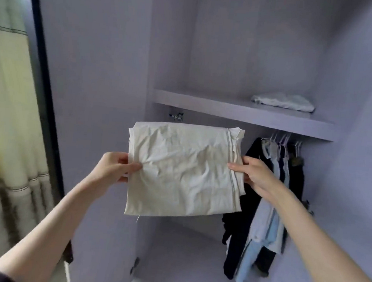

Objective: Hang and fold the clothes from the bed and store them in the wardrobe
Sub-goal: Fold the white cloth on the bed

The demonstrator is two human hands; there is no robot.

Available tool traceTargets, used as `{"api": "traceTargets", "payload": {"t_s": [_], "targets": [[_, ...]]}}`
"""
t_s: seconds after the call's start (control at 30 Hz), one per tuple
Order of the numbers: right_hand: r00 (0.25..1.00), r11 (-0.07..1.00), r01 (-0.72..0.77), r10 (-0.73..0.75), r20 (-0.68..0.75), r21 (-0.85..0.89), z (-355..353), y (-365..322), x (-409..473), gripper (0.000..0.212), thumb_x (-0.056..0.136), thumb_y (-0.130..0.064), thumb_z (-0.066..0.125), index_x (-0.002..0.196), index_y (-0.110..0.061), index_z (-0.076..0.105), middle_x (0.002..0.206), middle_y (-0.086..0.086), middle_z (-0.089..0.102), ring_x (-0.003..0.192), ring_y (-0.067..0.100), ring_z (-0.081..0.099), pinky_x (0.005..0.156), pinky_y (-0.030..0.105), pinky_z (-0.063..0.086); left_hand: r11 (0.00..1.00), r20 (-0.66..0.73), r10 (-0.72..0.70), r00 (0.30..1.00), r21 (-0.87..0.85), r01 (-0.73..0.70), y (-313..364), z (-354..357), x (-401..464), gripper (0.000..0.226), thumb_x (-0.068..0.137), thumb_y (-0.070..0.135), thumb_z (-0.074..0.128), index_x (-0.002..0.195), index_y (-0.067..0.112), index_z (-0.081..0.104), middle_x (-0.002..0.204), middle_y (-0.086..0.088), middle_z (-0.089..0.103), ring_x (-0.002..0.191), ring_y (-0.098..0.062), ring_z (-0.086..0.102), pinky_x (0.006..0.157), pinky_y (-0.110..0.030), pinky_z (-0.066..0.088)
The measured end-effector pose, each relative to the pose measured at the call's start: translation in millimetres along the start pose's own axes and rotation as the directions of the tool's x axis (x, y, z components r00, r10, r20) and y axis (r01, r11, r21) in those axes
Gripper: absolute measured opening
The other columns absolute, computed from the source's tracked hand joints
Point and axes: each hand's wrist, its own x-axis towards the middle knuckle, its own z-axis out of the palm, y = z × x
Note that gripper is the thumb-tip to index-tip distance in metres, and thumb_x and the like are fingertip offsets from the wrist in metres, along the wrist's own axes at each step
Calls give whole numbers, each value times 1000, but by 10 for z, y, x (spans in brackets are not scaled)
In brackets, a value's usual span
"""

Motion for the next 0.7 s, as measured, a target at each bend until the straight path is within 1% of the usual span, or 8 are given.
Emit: {"api": "traceTargets", "payload": {"t_s": [0.07, 0.13, 0.23, 0.4, 0.5, 0.53, 0.63, 0.7], "targets": [[996, 998, 56, -54, -71, 35, -322, -183, 140, 25, 80, -8, 70, 104, -10, 67, 102, 5, 72, 96, 16, 67, 85, 27, 49, 997, 37, 72, 997, 14, -73, 284, 290, 343, 3, 82, 8, 70, 85, 7, 70, 83, -6, 71, 69, -15, 68, 57, -24, 56], [982, 990, 135, -128, -136, 46, -629, -366, 292, 27, 80, -8, 70, 106, -9, 67, 101, 5, 72, 94, 15, 68, 80, 25, 51, 991, 68, 136, 988, -3, -136, 579, 571, 677, 3, 81, 8, 70, 84, 9, 70, 81, -3, 71, 66, -12, 68, 54, -21, 53], [951, 970, 238, -224, -213, 43, -1038, -669, 544, 25, 79, -10, 70, 104, -10, 67, 99, 4, 72, 91, 15, 69, 82, 27, 51, 978, 105, 206, 973, -48, -202, 1015, 945, 1169, 7, 81, 6, 71, 86, 10, 69, 81, 0, 71, 64, -7, 67, 51, -16, 51], [913, 956, 293, -288, -289, -26, -1559, -1063, 927, 14, 81, -12, 68, 94, -16, 68, 88, -3, 74, 80, 11, 69, 75, 24, 53, 968, 178, 245, 953, -94, -231, 1499, 1405, 1867, 6, 81, 8, 70, 87, 9, 70, 79, 1, 73, 68, -12, 69, 56, -21, 56], [892, 950, 304, -308, -331, -66, -1834, -1242, 1150, 14, 82, -11, 67, 96, -14, 68, 96, 3, 72, 88, 17, 67, 84, 28, 51, 968, 244, 241, 939, -127, -216, 1689, 1672, 2261, 6, 80, 7, 71, 86, 6, 69, 81, -1, 74, 69, -13, 70, 58, -23, 55], [884, 949, 306, -310, -349, -69, -1914, -1297, 1226, 13, 82, -10, 67, 95, -13, 68, 95, 3, 72, 87, 17, 68, 82, 29, 52, 968, 268, 240, 933, -132, -211, 1737, 1770, 2399, 7, 80, 6, 71, 87, 5, 69, 82, -2, 74, 71, -14, 70, 59, -25, 56], [860, 949, 305, -308, -407, -76, -2138, -1431, 1463, 10, 82, -9, 66, 91, -13, 68, 84, 0, 73, 72, 11, 70, 64, 21, 56, 971, 329, 227, 916, -152, -186, 1859, 2059, 2840, 11, 78, 7, 73, 88, 3, 69, 84, -4, 74, 75, -18, 71, 66, -30, 56], [853, 956, 283, -286, -436, -73, -2280, -1504, 1631, 12, 83, -9, 65, 94, -11, 67, 88, 1, 72, 73, 11, 70, 62, 21, 55, 971, 389, 226, 893, -160, -176, 1945, 2230, 3155, 12, 77, 7, 74, 88, 4, 69, 86, -4, 74, 76, -17, 71, 68, -30, 56]]}}
